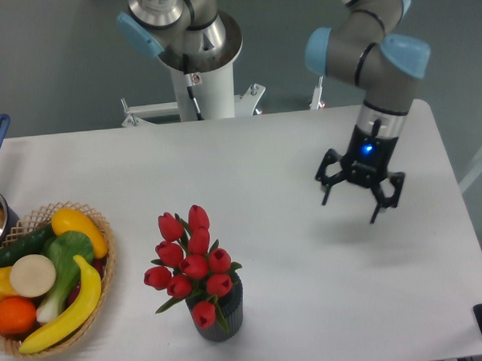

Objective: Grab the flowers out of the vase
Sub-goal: 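Move the open gripper toward the red tulip bouquet in the vase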

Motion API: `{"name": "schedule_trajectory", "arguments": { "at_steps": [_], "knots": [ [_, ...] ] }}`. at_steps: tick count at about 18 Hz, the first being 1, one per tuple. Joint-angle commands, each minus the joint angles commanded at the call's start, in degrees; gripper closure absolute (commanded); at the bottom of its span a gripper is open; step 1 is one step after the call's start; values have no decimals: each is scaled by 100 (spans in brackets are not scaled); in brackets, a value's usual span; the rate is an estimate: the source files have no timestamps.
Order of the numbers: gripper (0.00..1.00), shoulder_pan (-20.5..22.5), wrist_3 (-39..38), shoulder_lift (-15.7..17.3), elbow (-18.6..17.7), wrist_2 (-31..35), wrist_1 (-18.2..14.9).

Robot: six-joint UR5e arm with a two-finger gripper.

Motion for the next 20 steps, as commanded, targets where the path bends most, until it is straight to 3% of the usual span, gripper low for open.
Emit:
{"name": "schedule_trajectory", "arguments": {
  "at_steps": [1, 5, 11, 20],
  "knots": [
    [0, -9, 0, -44, -17, -422, 0],
    [0, -114, 9, -18, 26, -838, 0],
    [0, -492, 53, -18, 53, -1173, 18],
    [0, -528, -9, 34, 0, -1674, 9]
  ]
}}
